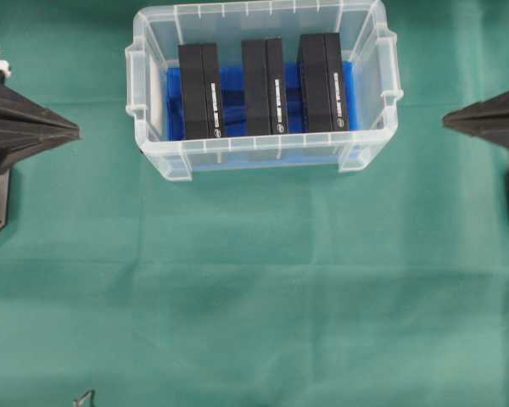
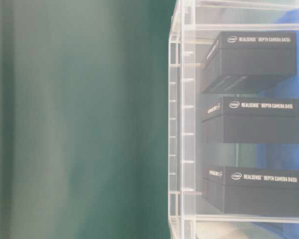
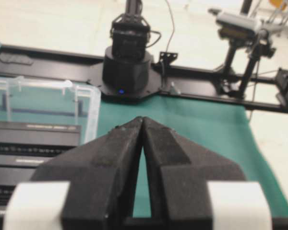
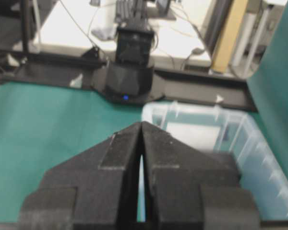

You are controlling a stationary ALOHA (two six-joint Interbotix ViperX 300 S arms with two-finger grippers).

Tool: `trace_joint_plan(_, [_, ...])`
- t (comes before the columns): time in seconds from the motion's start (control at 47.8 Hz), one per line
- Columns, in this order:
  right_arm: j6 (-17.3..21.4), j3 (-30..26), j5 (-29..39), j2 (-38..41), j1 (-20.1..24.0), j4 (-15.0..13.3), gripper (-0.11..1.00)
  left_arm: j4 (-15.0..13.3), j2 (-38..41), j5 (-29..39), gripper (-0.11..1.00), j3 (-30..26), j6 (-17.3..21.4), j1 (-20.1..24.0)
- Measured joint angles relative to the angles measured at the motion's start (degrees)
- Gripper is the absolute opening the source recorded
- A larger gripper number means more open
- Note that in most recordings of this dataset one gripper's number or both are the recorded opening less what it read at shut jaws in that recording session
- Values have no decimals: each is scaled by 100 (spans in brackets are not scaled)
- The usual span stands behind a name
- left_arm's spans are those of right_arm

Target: Take the box out of the case with both arms.

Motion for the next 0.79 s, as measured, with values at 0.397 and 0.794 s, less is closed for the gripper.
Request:
trace_joint_plan(0.397, [0,-1969,1617,492,0,0,2,149,606,2180,2,-2320,-9,62])
trace_joint_plan(0.794, [343,-2294,2540,633,0,0,2,149,800,2716,2,-2646,9,132])
